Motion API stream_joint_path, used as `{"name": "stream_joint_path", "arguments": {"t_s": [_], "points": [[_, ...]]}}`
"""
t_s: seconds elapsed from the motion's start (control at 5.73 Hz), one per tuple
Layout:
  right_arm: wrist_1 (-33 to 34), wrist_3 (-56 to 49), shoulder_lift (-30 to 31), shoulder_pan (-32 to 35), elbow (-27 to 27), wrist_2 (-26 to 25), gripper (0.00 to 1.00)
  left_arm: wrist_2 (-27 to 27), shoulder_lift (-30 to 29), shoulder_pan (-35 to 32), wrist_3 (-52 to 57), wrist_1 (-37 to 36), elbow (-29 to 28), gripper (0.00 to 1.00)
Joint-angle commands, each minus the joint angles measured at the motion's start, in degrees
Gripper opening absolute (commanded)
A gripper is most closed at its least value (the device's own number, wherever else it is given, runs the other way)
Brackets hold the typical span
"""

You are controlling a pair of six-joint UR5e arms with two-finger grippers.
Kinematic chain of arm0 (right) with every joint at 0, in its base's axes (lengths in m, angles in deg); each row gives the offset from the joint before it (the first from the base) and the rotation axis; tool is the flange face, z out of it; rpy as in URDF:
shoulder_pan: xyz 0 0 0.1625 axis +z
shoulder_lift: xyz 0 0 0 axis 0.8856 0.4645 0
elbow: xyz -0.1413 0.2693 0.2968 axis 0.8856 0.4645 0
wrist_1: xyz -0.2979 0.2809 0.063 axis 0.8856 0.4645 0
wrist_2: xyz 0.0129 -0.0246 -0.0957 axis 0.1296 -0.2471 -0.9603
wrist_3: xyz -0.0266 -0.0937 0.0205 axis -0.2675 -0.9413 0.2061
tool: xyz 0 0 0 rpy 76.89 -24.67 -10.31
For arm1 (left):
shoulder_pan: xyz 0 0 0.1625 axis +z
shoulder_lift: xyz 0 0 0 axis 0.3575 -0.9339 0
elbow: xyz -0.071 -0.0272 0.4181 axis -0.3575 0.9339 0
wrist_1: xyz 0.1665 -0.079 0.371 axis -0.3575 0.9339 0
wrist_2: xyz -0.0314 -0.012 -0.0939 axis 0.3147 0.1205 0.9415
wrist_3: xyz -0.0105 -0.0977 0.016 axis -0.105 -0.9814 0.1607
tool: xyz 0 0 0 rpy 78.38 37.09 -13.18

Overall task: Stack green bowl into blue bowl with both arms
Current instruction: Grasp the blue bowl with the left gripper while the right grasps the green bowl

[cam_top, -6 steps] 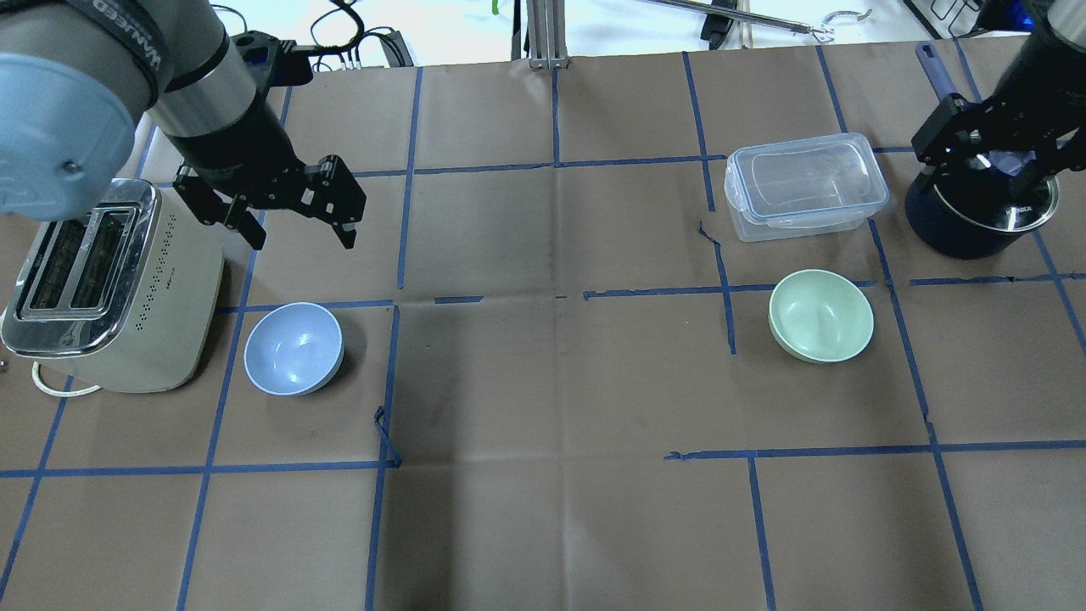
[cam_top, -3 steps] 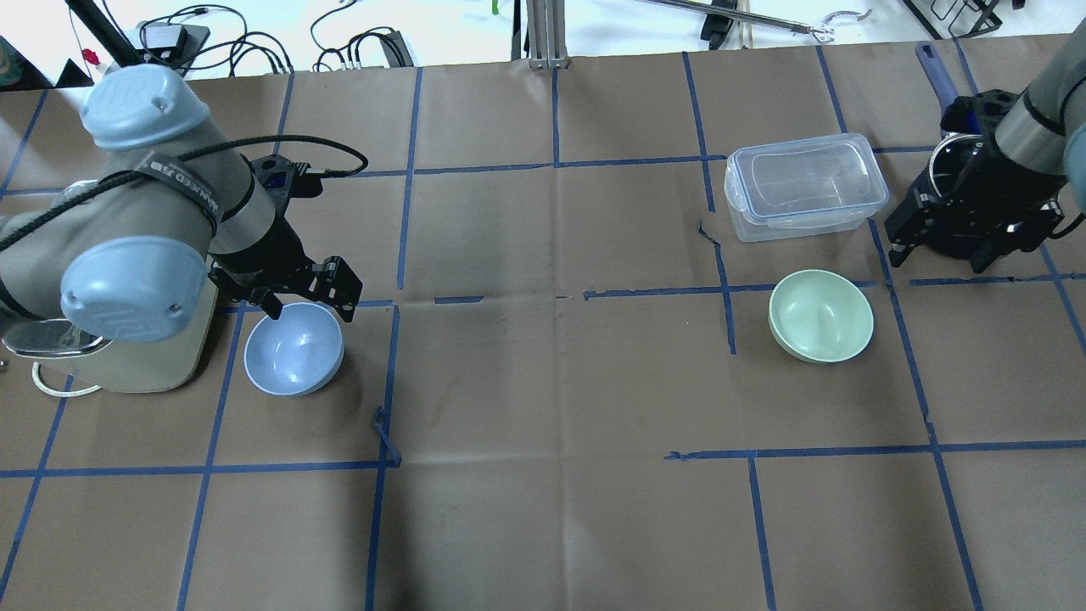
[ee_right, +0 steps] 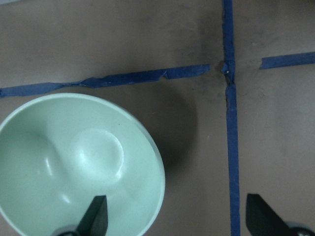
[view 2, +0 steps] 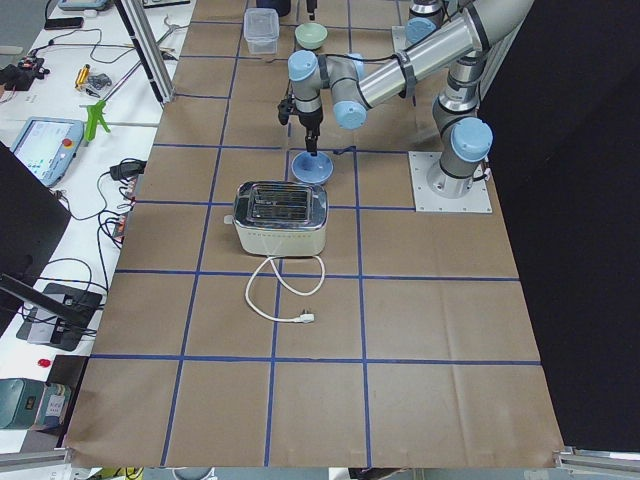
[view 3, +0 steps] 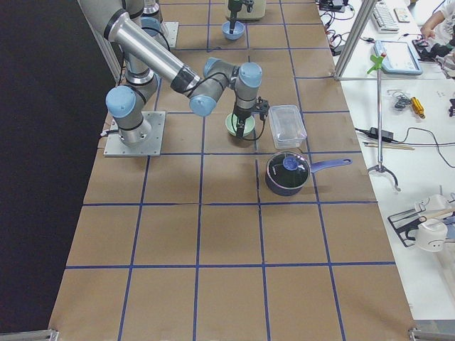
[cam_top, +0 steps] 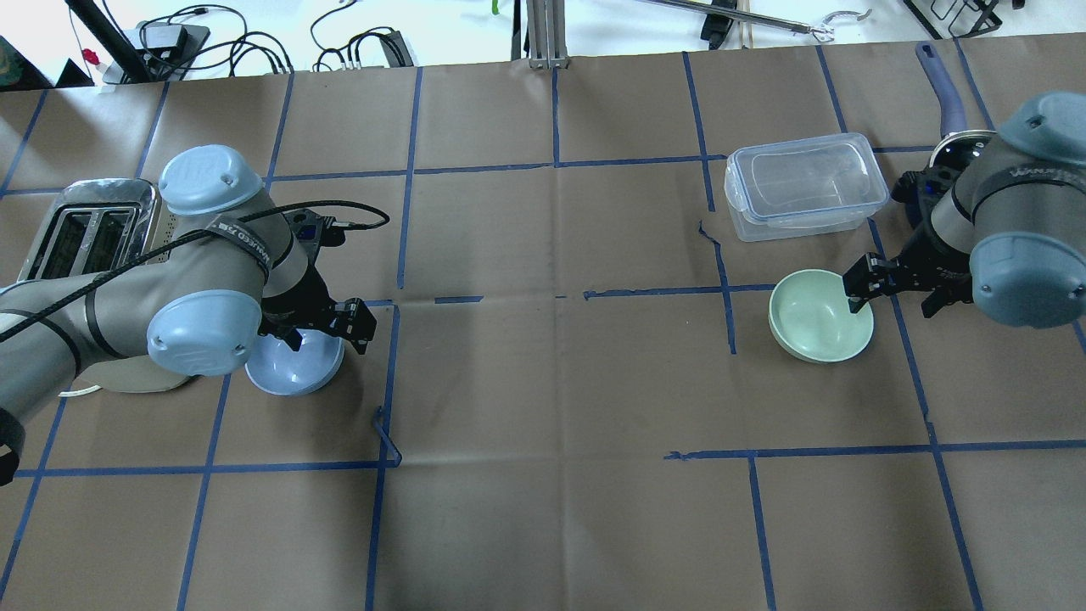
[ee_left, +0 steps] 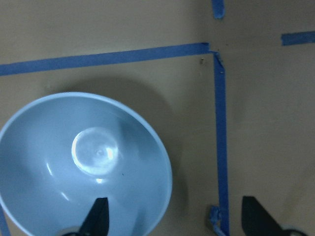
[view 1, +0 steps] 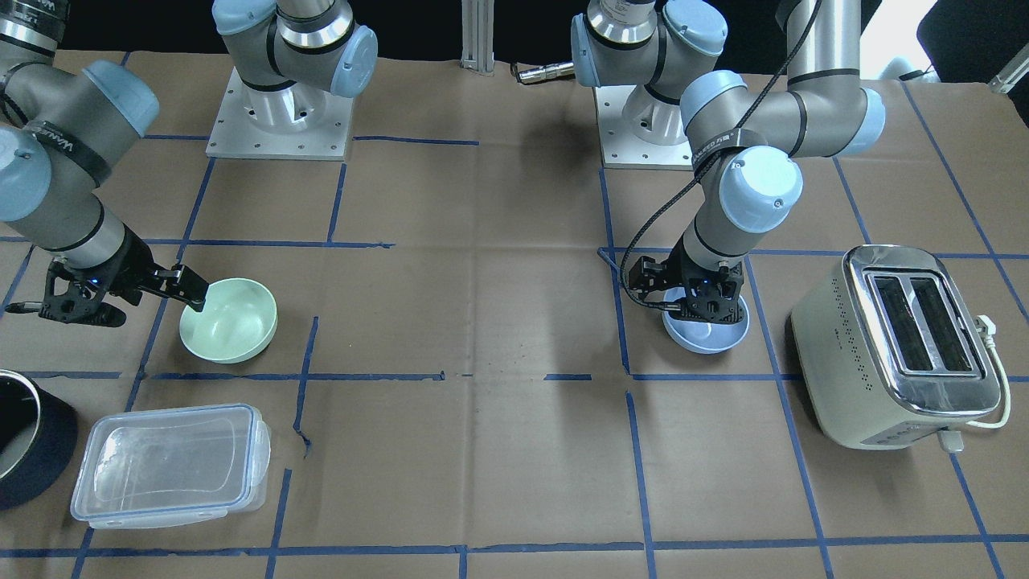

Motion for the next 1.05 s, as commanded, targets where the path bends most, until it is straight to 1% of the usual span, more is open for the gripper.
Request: {"name": "stream_joint_path", "arguments": {"t_s": [0.0, 0.17, 0.35, 0.52, 0.7, 0.87], "points": [[4.86, -0.3, -2.98, 0.16, -0.97, 0.09, 1.0, -0.47, -2.06, -0.02, 0.22, -2.21, 1.01, 0.58], [5.14, -0.83, -3.25, 0.16, -1.06, 0.09, 0.99, -0.47, -2.5, -0.46, -0.56, -2.21, 0.92, 0.18], [4.88, -1.44, -3.16, 0.16, -0.98, 0.09, 0.73, -0.47, -2.42, -0.55, -0.65, -2.29, 0.75, 0.03], [4.53, -1.36, -3.08, 0.16, -0.97, 0.17, 0.4, -0.47, -2.24, -0.46, -0.57, -2.47, 0.66, 0.02], [4.35, -1.27, -2.81, 0.51, -0.97, 0.18, 0.12, -1.17, -1.63, -1.24, -1.35, -2.47, 0.48, 0.02], [4.35, -1.27, -2.55, 0.6, -0.8, 0.18, 0.08, -0.48, -1.8, -3.69, -6.58, -1.34, -3.09, 0.02]]}}
